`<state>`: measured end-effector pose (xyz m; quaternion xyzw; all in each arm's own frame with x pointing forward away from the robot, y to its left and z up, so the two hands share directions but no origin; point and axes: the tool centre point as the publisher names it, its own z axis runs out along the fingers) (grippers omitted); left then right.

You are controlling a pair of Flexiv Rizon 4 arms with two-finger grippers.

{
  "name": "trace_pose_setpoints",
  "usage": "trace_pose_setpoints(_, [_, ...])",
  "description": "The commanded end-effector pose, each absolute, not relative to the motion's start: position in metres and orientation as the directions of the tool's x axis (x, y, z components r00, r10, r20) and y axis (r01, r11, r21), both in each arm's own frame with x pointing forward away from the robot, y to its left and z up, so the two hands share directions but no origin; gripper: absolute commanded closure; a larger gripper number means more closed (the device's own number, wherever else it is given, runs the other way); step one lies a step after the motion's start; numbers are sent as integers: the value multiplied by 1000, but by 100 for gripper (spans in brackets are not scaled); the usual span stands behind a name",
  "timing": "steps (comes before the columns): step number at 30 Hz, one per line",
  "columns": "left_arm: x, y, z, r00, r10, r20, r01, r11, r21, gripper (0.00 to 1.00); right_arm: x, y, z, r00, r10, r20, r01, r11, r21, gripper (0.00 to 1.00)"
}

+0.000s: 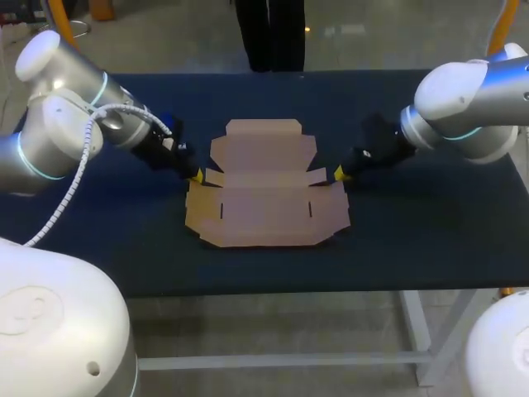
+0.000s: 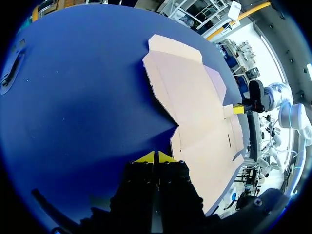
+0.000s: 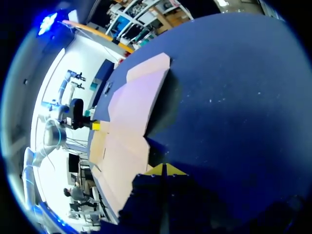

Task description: Assemble the packaging by folding the flat box into shape, placing the metal phone stand inside, and closing the box properly

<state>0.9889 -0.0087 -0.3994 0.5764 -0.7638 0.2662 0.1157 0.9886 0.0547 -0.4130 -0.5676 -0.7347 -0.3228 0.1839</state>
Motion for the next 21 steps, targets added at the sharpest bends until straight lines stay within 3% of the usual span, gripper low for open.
trace_pose_setpoints(1, [987,-12,-402,-306,-825,475,-942,191,-275,100,987,58,-413,-284,722,631,954,144,264,100])
trace_pose_setpoints(21, [985,-17,-405,-315,-832,456,-939,203,-277,100,999,63,-417,-227,742,631,970,115,214,100])
